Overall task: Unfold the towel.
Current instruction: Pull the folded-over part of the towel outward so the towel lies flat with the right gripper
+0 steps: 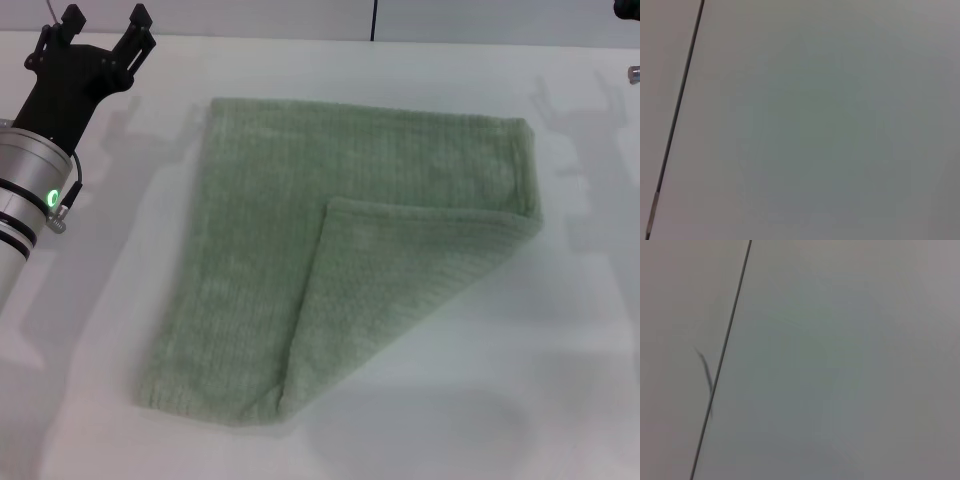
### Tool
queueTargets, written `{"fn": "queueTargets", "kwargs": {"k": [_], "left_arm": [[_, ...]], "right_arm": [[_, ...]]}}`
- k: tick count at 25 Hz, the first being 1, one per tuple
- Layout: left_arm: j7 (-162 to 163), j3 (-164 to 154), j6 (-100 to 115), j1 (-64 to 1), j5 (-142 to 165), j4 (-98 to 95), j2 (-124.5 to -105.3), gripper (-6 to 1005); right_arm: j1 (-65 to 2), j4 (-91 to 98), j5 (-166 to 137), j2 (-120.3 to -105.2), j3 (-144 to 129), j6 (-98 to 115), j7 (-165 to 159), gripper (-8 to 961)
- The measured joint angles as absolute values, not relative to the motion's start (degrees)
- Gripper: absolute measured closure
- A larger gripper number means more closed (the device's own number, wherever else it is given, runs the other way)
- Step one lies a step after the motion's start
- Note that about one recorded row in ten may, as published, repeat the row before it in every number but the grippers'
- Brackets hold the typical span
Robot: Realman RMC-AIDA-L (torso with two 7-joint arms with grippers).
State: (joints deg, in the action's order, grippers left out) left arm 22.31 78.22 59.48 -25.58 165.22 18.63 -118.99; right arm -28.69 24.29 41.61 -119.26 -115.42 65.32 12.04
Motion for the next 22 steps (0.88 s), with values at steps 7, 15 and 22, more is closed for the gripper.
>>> {"fn": "queueTargets", "kwargs": {"k": [7,15,22], "left_arm": [[22.23,78.22,59.58,-25.58,165.12,18.71,-118.74,145],[23.99,77.2,59.57,-25.4,165.01,18.7,-118.05,152],[23.51,77.07,59.31,-25.55,165.32,18.1,-118.45,157]], "right_arm": [[-29.37,24.08,41.74,-119.41,-114.23,65.33,12.0,127],[-29.62,23.89,41.77,-119.59,-113.91,64.85,10.62,127],[-30.76,22.63,41.84,-119.44,-114.02,64.77,7.27,128]]}}
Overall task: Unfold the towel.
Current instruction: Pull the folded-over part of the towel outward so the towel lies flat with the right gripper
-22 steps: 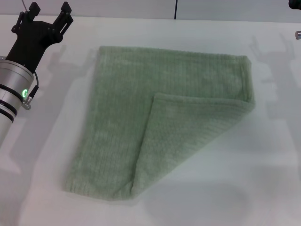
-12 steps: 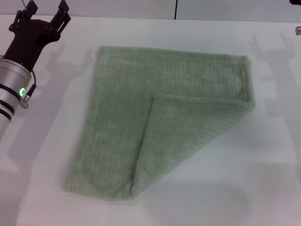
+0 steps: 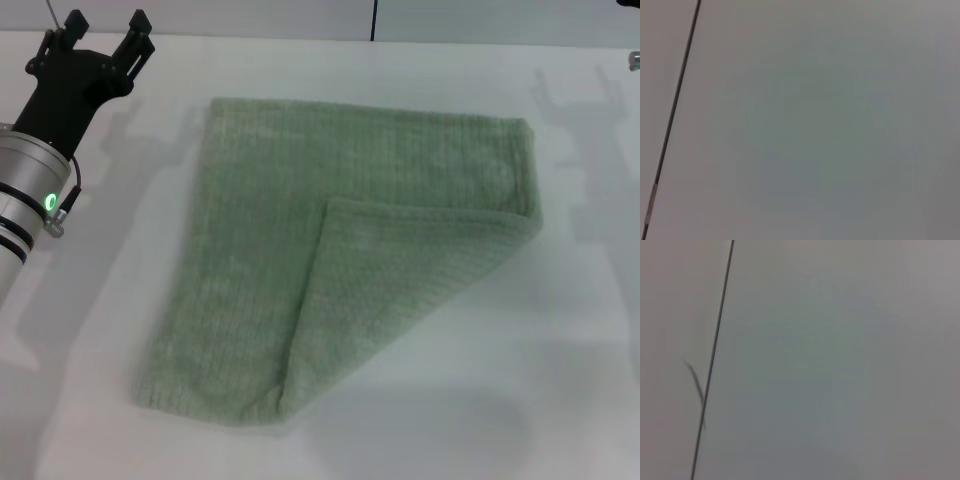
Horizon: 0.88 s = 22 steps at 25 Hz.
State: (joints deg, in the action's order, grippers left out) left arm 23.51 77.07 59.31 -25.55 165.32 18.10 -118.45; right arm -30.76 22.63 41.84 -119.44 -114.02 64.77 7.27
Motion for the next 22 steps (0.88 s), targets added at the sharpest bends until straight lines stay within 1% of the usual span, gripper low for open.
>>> {"fn": "queueTargets", "kwargs": {"k": [5,10,13,21,22], "left_arm": [[23.46,76.57,58.99,-25.45,165.45,17.86,-118.65,161],[23.44,74.29,58.45,-25.78,165.44,17.84,-118.66,344],[23.51,72.95,57.25,-26.31,165.45,17.88,-118.66,471],[24.32,68.69,47.18,-30.17,165.41,18.39,-118.57,785],[25.11,68.2,44.7,-31.11,165.4,18.42,-118.6,812]], "right_arm": [[-31.44,22.14,41.52,-119.31,-114.34,64.77,5.44,127],[-31.57,22.14,41.04,-119.3,-115.08,64.77,5.41,127],[-31.62,22.14,41.01,-119.31,-115.85,64.77,5.43,127],[-31.72,22.02,40.96,-119.36,-116.1,64.43,5.48,128],[-31.73,22.05,40.96,-119.35,-116.11,64.18,5.45,128]]}}
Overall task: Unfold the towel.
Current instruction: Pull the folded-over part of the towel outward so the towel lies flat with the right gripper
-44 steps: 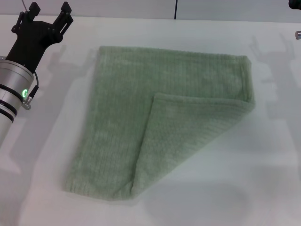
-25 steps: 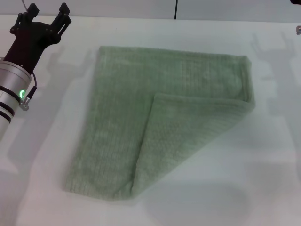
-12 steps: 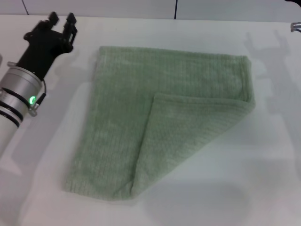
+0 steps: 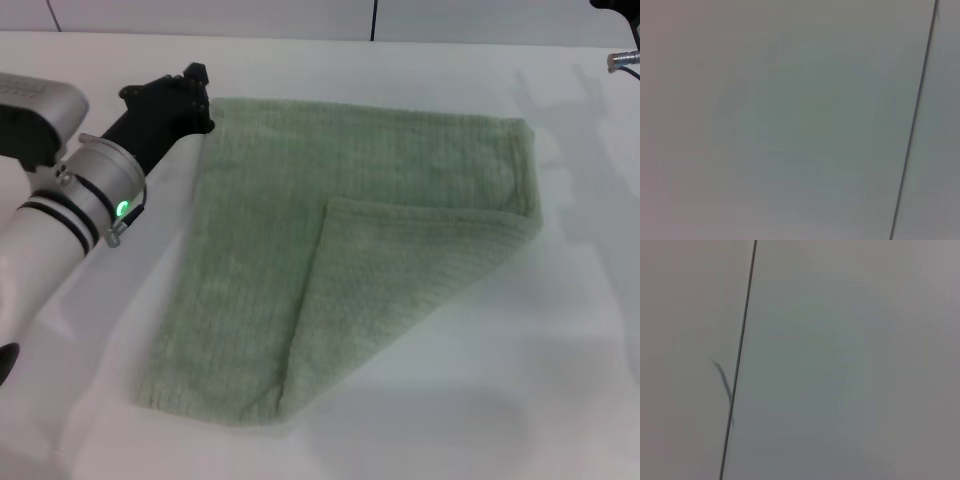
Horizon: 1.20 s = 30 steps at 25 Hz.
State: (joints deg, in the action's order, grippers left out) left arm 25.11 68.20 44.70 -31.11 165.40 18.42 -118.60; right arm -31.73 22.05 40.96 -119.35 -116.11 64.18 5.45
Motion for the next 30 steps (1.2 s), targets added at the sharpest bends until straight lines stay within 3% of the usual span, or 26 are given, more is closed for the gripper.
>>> {"fn": "queueTargets", "kwargs": {"k": [7,15,30], "left_arm": [[27.7,66.28,39.23,-33.26,165.4,18.21,-118.64,1001],[30.14,62.7,29.16,-37.17,165.41,17.7,-118.59,1001],[30.15,62.13,24.31,-38.13,165.41,17.75,-118.69,1001]], "right_arm": [[-31.73,22.12,40.95,-119.36,-116.1,63.93,5.41,127],[-31.73,22.46,40.95,-119.36,-116.16,63.3,5.37,128],[-32.44,22.65,40.95,-119.35,-116.88,62.58,5.36,127]]}}
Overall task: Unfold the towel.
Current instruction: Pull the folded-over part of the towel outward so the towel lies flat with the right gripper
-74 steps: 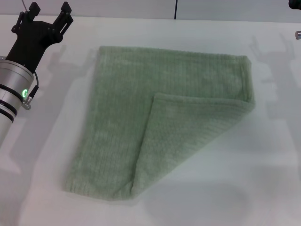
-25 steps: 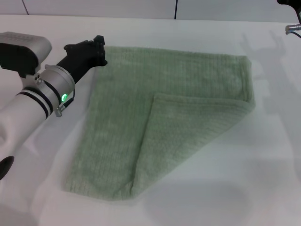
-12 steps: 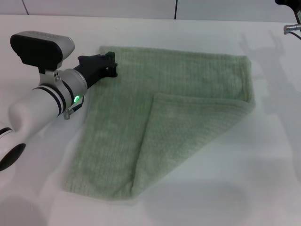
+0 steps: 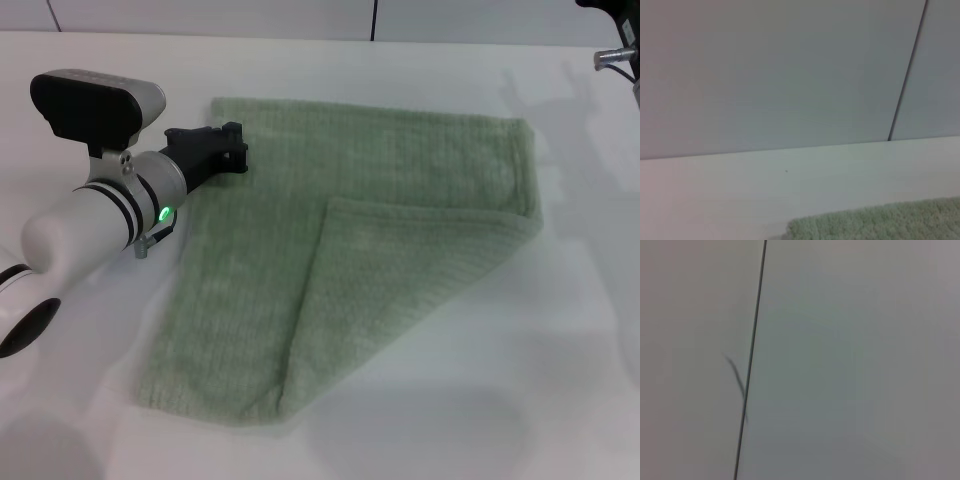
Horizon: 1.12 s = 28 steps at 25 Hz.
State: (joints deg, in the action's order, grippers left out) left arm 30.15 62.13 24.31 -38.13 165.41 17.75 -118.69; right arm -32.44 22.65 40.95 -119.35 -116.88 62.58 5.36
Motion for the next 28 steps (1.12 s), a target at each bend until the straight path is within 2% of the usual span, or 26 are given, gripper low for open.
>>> {"fn": "queueTargets", "kwargs": {"k": [14,21,28], "left_arm": [[30.23,61.6,22.45,-38.59,165.41,17.76,-118.74,1001],[30.24,60.88,22.41,-38.59,165.37,17.76,-118.74,1001],[30.24,60.89,22.4,-38.56,165.27,17.75,-118.74,1001]], "right_arm": [[-33.37,25.29,41.02,-119.34,-116.58,56.0,5.36,128],[-33.69,31.27,41.45,-119.15,-115.52,46.04,5.36,128],[-33.67,41.9,41.11,-118.64,-109.42,26.48,5.48,128]]}}
